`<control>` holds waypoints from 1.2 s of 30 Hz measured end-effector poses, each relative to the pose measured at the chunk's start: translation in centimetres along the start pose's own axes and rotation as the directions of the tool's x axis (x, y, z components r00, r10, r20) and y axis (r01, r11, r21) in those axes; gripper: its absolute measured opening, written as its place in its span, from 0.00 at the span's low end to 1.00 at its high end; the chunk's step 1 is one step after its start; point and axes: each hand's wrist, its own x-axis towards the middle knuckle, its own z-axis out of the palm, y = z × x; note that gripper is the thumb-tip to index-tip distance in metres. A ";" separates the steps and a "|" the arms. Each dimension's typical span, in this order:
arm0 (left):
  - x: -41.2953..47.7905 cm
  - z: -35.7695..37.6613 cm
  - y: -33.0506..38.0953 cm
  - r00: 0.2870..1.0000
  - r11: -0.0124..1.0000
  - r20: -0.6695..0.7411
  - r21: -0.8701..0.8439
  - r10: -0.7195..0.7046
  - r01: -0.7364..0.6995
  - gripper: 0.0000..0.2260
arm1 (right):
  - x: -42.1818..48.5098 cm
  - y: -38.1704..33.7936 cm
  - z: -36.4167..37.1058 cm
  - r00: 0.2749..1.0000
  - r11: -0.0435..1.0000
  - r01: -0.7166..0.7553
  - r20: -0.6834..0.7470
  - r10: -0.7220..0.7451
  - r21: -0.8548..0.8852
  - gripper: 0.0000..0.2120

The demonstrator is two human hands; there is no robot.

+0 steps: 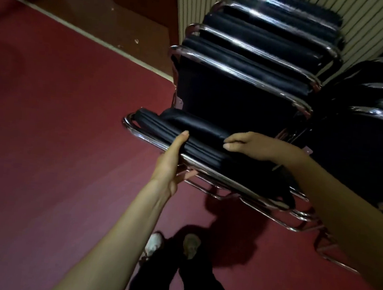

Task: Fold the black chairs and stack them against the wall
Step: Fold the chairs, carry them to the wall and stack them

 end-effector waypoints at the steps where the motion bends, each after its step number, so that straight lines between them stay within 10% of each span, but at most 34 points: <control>1: 0.6 0.2 0.4 1.000 1.000 0.010 0.016 -0.002 0.002 0.15 | -1.4 -0.3 -0.1 1.000 0.999 0.020 -0.016 -0.020 0.036 0.20; 8: 6.1 3.0 4.2 0.981 0.997 0.191 0.068 -0.041 0.029 0.23 | -4.0 0.9 0.7 0.939 0.958 -0.059 -0.340 -0.042 -0.282 0.48; 12: 8.2 6.5 6.4 0.981 0.998 0.196 0.068 -0.002 -0.012 0.22 | -0.4 3.6 0.0 0.689 0.860 -0.097 -0.657 -0.305 -0.501 0.40; 18: 10.8 8.4 6.9 0.980 0.999 0.198 0.032 0.003 -0.009 0.22 | 1.6 5.5 -2.7 0.555 0.767 -0.014 -0.643 -0.528 -0.641 0.32; 27: 12.3 8.7 8.1 0.974 0.992 0.225 0.125 0.000 -0.029 0.22 | 2.4 5.6 -4.6 0.637 0.855 0.061 -0.640 -0.430 -0.514 0.33; 36: 11.9 6.2 9.9 0.965 0.978 0.260 0.209 -0.046 -0.010 0.23 | 1.2 2.2 -3.8 0.784 0.896 -0.216 -0.615 -0.077 -0.387 0.36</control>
